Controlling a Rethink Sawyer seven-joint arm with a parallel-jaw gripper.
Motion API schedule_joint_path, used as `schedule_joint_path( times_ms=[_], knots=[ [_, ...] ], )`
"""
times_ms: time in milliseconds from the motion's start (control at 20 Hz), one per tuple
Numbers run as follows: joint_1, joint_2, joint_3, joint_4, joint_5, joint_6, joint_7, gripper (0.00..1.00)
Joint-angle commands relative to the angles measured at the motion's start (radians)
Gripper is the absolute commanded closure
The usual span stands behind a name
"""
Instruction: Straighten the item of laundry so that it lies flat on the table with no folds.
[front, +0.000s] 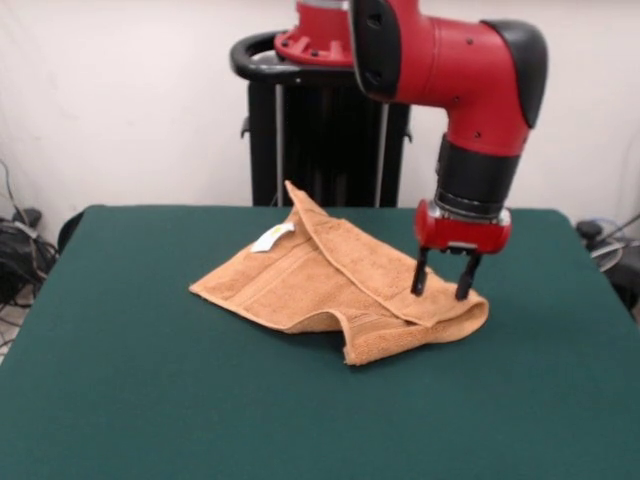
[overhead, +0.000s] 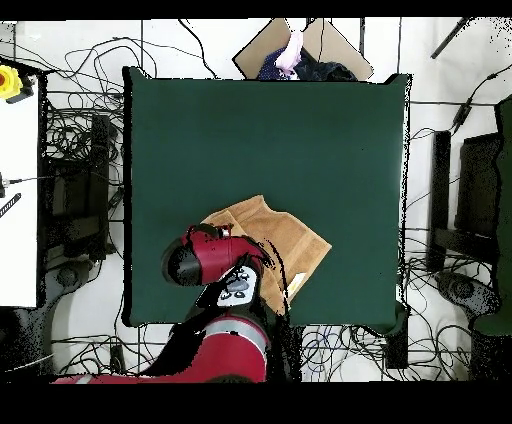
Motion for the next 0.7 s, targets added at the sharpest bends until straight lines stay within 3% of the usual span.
schedule_joint_path(
  times_ms=[50, 400, 700],
  knots=[
    [0.032, 0.041, -0.040, -0.096, 0.006, 0.063, 0.106, 0.00],
    [0.029, 0.166, -0.018, -0.115, 0.015, -0.090, 0.149, 0.00],
    [0.046, 0.179, -0.028, -0.110, 0.026, -0.100, 0.156, 0.00]
  ],
)
